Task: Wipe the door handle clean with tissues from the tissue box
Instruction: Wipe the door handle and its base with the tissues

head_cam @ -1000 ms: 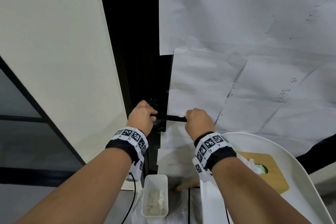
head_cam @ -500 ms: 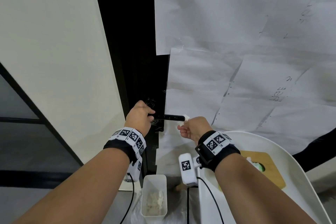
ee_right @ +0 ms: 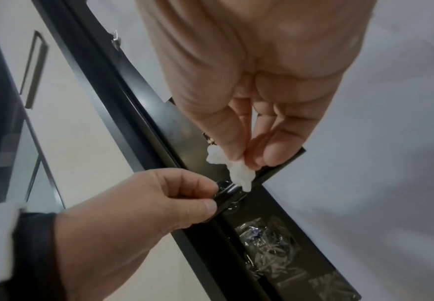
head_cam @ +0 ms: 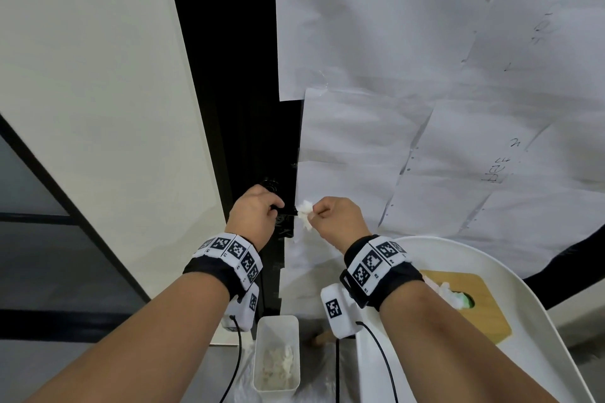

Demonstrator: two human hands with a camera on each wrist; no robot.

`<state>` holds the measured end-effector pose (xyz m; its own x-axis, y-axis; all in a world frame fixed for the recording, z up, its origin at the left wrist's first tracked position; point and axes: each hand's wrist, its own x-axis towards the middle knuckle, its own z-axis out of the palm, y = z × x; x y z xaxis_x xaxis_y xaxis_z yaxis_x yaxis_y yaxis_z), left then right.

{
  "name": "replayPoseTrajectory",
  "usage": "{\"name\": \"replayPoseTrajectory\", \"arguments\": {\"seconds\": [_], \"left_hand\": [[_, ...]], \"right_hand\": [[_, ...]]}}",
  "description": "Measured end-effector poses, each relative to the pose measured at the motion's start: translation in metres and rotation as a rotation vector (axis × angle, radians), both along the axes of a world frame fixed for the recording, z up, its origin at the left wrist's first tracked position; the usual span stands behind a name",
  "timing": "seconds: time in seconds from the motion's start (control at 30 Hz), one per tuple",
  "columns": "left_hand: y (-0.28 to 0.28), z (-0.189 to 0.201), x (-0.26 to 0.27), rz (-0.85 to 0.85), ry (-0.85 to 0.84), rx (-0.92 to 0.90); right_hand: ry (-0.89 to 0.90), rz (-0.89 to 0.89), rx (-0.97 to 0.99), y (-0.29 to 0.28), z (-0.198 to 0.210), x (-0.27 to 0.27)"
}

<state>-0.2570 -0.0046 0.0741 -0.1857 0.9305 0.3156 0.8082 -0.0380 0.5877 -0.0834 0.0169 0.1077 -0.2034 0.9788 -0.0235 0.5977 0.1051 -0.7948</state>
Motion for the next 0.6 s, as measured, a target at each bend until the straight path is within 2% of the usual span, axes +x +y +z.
{"name": "replayPoseTrajectory", "arguments": {"seconds": [0.17, 0.23, 0.3, 0.37, 0.53, 0.6], "left_hand": [[-0.004, 0.009, 0.007, -0.169, -0.092, -0.097], [-0.004, 0.008, 0.01, -0.165, -0.107, -0.114], [-0.002, 0.006, 0.011, -0.093, -0.098, -0.114], [-0.002, 0.007, 0.011, -0.013, -0.073, -0.104], [0.0, 0.011, 0.016, 0.062, 0.121, -0.153], [0.001, 0.01, 0.02, 0.053, 0.126, -0.14]], "right_hand": [[0.062, 0.017, -0.021, 0.0, -0.002, -0.008], [0.065, 0.022, -0.015, 0.0, -0.001, -0.011], [0.048, 0.026, -0.008, 0.002, 0.0, -0.011], [-0.047, 0.028, 0.053, 0.006, 0.0, -0.008], [-0.539, 0.088, 0.334, 0.008, -0.01, 0.003], [-0.595, 0.114, 0.361, 0.005, -0.013, 0.005]]}}
